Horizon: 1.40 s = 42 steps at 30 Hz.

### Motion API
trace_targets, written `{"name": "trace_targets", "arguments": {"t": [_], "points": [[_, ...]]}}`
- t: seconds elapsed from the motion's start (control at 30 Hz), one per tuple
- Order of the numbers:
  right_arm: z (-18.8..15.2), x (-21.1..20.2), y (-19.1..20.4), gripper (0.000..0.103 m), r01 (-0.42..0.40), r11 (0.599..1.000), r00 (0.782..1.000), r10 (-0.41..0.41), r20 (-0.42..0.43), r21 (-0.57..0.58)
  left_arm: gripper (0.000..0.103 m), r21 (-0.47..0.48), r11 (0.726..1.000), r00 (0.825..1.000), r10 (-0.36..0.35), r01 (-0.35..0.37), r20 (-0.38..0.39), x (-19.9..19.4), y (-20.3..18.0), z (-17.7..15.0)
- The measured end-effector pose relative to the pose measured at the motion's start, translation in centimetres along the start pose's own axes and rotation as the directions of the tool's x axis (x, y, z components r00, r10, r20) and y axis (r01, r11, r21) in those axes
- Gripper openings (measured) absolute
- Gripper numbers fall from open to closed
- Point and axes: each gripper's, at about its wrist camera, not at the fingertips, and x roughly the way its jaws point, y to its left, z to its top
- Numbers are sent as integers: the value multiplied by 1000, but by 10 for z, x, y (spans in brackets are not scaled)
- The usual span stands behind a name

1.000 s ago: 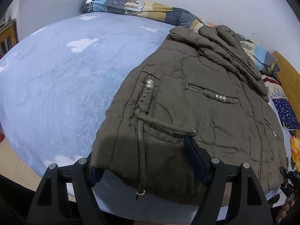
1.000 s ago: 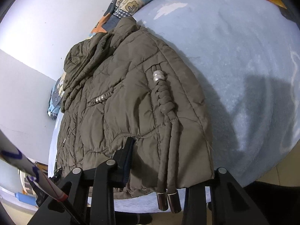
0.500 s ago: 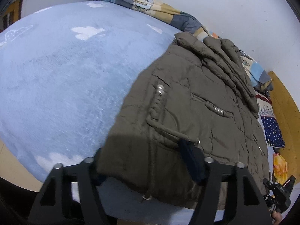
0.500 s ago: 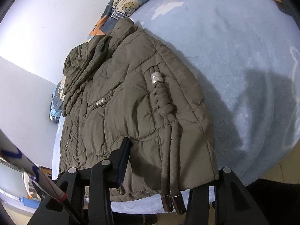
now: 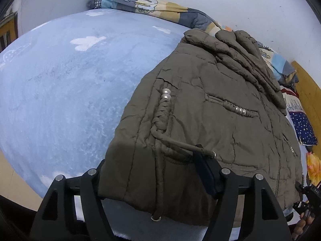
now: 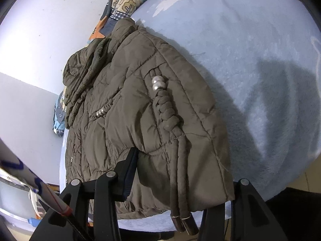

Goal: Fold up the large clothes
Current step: 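Lift the held hem off the bed with both tools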

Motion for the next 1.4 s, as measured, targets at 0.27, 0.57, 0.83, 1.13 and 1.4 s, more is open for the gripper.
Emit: {"name": "trace_targets", "arguments": {"t": [0.27,0.57,0.83,1.13,1.4], "points": [[-5,-15,20,22,4,992,997,6,76,-125,63,28,999,1000,15,-15,16,-2,-6,0],[-6,-9,18,22,10,992,996,1,84,-128,39,131,990,996,40,-50,78,-12,-21,-1],[-9,-25,41,17,35,969,989,2,147,-244,24,203,978,989,13,-44,148,-26,-31,0],[-11,-47,65,16,31,943,969,53,242,-332,22,232,972,976,-18,-33,217,-43,-38,3],[-15,-67,70,15,13,936,956,91,278,-352,21,242,970,971,-30,-29,236,-53,-39,1]]}}
